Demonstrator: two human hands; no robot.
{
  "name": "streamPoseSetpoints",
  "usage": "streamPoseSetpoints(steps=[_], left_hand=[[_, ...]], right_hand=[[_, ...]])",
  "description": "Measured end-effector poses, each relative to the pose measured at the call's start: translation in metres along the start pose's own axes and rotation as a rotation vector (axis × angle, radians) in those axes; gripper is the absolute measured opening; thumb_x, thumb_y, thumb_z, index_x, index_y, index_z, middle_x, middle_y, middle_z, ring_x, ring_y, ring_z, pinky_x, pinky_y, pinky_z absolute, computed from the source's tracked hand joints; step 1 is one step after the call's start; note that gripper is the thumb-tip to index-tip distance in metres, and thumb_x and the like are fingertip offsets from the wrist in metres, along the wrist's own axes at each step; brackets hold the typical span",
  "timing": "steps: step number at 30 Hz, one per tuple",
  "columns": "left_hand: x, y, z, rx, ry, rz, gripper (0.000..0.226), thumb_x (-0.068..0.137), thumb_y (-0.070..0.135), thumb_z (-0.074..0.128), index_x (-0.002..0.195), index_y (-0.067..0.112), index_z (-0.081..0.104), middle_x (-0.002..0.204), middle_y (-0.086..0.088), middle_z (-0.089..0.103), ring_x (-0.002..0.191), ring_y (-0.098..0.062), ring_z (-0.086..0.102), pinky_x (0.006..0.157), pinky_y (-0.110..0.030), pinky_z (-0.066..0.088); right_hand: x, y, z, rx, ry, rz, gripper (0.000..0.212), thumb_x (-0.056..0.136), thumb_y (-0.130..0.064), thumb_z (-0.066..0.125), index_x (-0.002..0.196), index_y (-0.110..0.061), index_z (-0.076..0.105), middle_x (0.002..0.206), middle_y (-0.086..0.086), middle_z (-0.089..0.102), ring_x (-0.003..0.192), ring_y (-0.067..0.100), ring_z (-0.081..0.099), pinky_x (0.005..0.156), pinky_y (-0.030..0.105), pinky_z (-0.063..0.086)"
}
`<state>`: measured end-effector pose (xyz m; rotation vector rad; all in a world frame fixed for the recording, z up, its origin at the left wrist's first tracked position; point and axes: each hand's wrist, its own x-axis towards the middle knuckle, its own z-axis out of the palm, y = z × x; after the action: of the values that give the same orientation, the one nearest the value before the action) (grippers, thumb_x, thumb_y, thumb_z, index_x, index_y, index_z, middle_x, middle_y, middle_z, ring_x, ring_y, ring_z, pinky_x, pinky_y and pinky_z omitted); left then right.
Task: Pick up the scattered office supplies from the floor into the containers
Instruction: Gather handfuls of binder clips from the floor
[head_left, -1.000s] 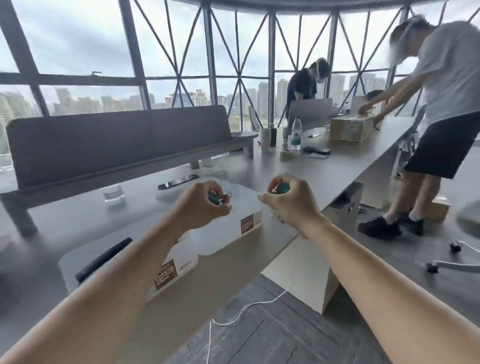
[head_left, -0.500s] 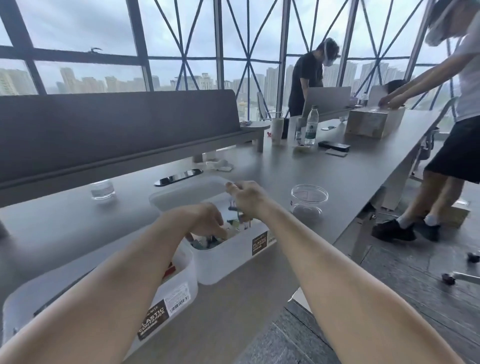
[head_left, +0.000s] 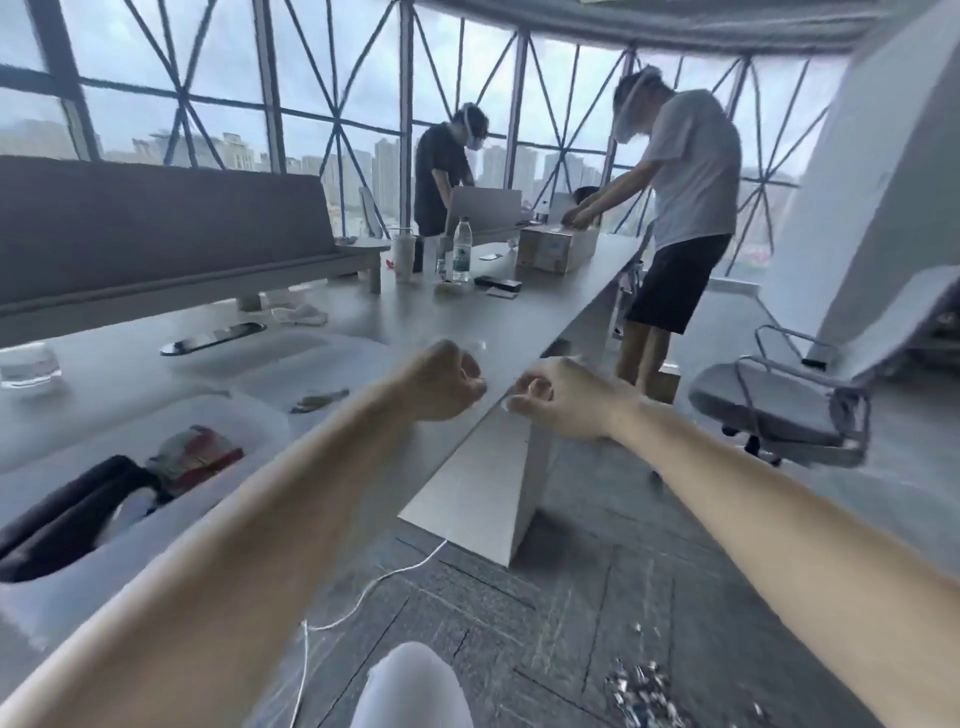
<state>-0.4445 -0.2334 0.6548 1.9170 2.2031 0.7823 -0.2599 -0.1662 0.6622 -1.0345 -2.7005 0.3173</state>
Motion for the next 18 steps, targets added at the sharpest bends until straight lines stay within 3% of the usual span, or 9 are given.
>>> streamPoseSetpoints(steps=[2,5,10,14,18], left_hand=[[-0.015,0.036,0.038,-0.034,-0.02,0.096,0.021,0.089,0.037,0.063,0.095,0.021,0.075,0.095,-0.001,0.074,0.087,-0.021,0.067,0.083,-0.028,0.052],[-0.044,0.082,0.106,-0.058,-0.137,0.186,0.022,0.088,0.039,0.063,0.098,0.023,0.074,0.097,0.003,0.072,0.088,-0.018,0.065,0.074,-0.026,0.049],[-0.084,0.138,0.205,-0.066,-0.38,0.25,0.025,0.091,0.033,0.061,0.096,0.013,0.075,0.101,-0.006,0.074,0.094,-0.022,0.067,0.083,-0.03,0.055],[-0.103,0.16,0.262,-0.075,-0.502,0.28,0.02,0.093,0.036,0.063,0.102,0.022,0.075,0.107,0.001,0.072,0.093,-0.015,0.067,0.085,-0.027,0.054],[-0.105,0.175,0.309,-0.023,-0.589,0.274,0.023,0.094,0.035,0.061,0.106,0.02,0.073,0.103,0.0,0.071,0.087,-0.015,0.066,0.077,-0.027,0.053]], right_hand=[[-0.054,0.024,-0.002,-0.042,0.014,0.09,0.046,0.089,-0.06,0.059,0.115,-0.022,0.064,0.098,-0.006,0.064,0.088,0.013,0.06,0.07,0.027,0.042],[-0.13,0.06,0.005,-0.101,0.025,0.257,0.044,0.089,-0.06,0.059,0.114,-0.023,0.064,0.099,-0.006,0.064,0.091,0.017,0.06,0.079,0.033,0.048],[-0.25,0.115,0.025,-0.111,-0.012,0.53,0.045,0.082,-0.07,0.059,0.104,-0.031,0.062,0.102,-0.008,0.064,0.092,0.015,0.06,0.081,0.035,0.052],[-0.31,0.16,0.048,-0.086,-0.033,0.663,0.042,0.081,-0.068,0.062,0.099,-0.031,0.063,0.102,-0.006,0.063,0.094,0.017,0.059,0.076,0.033,0.047],[-0.338,0.212,0.082,0.02,-0.08,0.768,0.041,0.086,-0.062,0.062,0.105,-0.026,0.064,0.11,-0.001,0.061,0.1,0.017,0.057,0.08,0.035,0.047]])
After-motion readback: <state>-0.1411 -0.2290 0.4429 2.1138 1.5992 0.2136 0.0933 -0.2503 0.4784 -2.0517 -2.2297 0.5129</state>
